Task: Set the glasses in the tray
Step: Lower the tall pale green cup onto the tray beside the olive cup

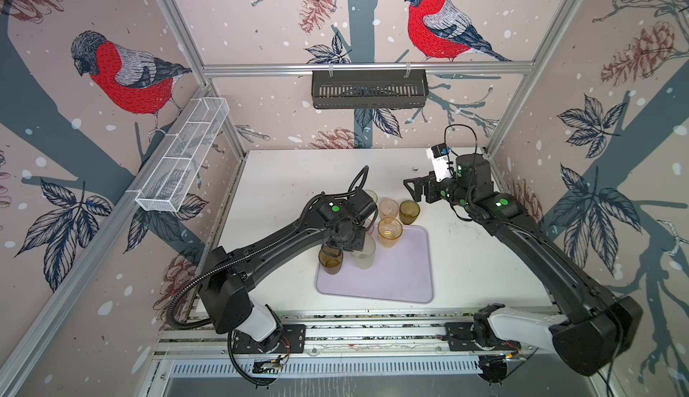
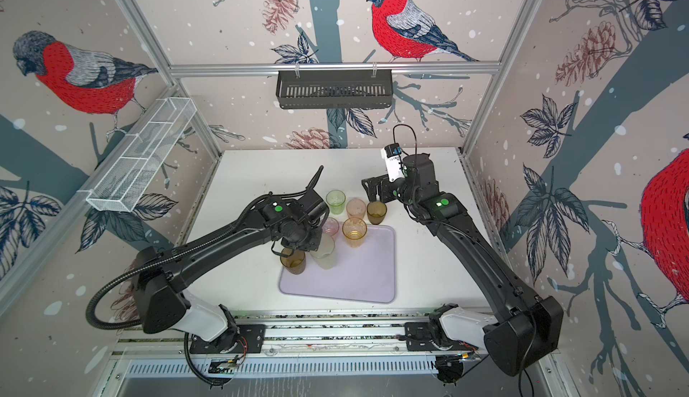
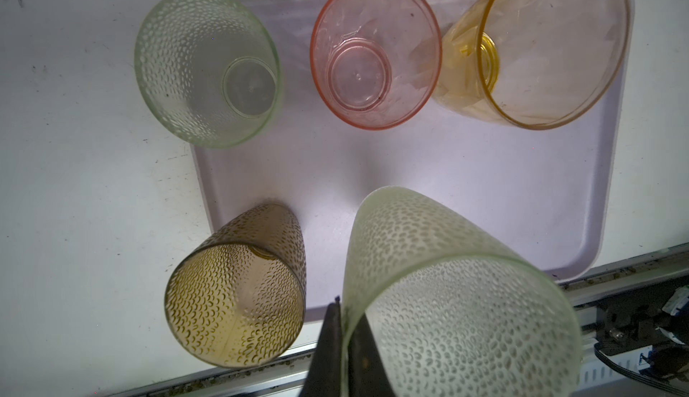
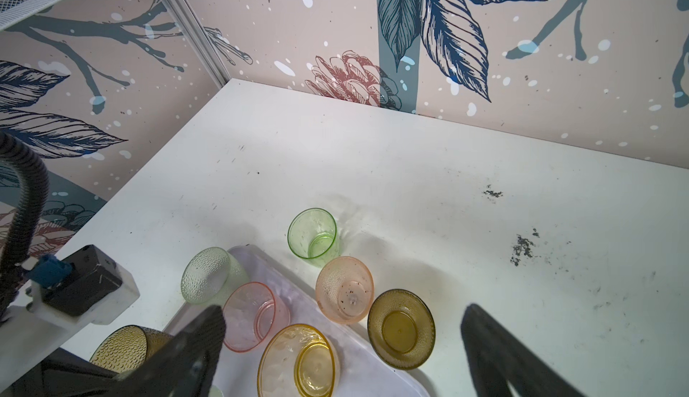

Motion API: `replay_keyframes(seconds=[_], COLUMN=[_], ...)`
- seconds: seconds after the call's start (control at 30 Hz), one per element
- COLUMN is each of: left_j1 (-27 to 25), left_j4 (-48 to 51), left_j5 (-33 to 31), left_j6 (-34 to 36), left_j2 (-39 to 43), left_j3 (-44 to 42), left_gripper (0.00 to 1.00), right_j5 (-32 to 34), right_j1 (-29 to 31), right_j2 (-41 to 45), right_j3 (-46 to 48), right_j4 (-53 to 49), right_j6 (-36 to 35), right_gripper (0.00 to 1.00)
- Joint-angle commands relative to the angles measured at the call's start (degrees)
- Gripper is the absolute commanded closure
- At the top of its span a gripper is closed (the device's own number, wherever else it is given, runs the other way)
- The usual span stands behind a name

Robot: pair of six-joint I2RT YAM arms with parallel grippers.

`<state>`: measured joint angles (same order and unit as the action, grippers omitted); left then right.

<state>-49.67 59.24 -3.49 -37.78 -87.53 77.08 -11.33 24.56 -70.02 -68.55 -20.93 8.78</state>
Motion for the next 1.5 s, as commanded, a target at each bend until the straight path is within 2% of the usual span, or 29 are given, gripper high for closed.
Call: replay_keyframes(seconds=[0.0,1.47], left_j1=[-0.1,-0.1], left_j4=[-1.9,-6.1], left_j5=[-1.0,-1.3], left_j6=[-2.4,-1.4], left_j2=[0.7,1.0], left_j3=[-1.4,-8.7], left_gripper=[0.99,1.0], right_j5=[-0.4,-0.1], right_j1=[-0.2,-0.9], right_j2=[0.1,0.5], right_j3=[-0.3,0.4], right_j4=[0.3,1.1], right_j6=[0.0,1.0], right_gripper=[0.0,0.0])
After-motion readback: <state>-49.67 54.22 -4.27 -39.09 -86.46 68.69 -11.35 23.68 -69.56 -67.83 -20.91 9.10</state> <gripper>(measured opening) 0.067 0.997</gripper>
